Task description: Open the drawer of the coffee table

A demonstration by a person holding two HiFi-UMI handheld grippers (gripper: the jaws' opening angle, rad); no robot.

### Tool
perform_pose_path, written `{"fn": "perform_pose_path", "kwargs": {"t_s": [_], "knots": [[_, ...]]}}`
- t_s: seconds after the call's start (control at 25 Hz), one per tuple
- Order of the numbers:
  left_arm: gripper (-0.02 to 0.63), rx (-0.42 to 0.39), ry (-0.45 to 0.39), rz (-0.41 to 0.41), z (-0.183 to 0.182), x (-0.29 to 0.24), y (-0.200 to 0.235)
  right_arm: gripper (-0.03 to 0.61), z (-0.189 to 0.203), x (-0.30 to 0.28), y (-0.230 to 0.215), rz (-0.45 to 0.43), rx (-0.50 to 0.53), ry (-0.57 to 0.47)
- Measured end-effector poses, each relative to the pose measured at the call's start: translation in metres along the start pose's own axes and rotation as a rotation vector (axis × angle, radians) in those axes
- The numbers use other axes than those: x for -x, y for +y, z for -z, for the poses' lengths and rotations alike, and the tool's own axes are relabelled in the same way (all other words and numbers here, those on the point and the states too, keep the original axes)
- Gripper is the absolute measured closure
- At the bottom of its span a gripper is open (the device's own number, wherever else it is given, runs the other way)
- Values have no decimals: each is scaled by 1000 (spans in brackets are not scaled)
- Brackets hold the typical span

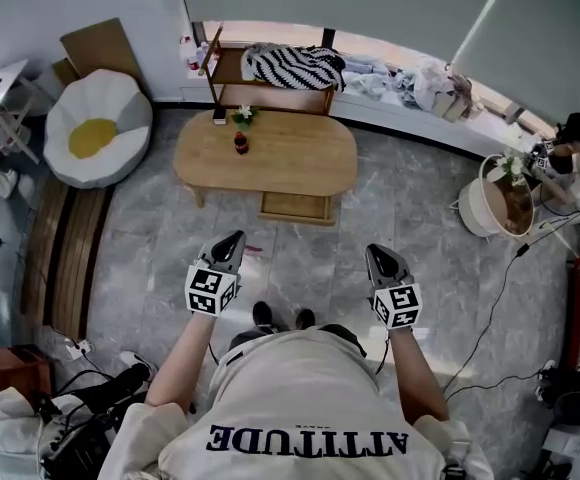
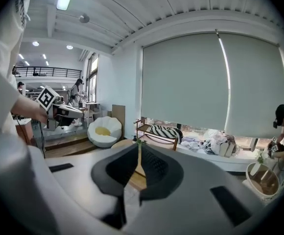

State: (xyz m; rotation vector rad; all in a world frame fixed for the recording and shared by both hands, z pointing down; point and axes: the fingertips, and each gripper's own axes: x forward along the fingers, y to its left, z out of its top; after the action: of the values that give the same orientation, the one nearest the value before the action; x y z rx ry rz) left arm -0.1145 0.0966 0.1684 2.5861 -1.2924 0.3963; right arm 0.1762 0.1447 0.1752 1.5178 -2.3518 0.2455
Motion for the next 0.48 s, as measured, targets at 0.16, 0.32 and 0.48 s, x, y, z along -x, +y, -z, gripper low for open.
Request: {"fn": "perform_pose_path", "kwargs": {"t_s": [0.16,0.32,0.48], "knots": [[594,-5,-2,-1,-4,-11,9,546,-8,-14,-4,0,48,8],[594,-16,-11,-8,-7,-8,-11,554,-9,3,-17,-1,47,-14],[594,-17,-19,-12,-10,-6,-17,560,-11,10,-30,16,-18,-39]]}}
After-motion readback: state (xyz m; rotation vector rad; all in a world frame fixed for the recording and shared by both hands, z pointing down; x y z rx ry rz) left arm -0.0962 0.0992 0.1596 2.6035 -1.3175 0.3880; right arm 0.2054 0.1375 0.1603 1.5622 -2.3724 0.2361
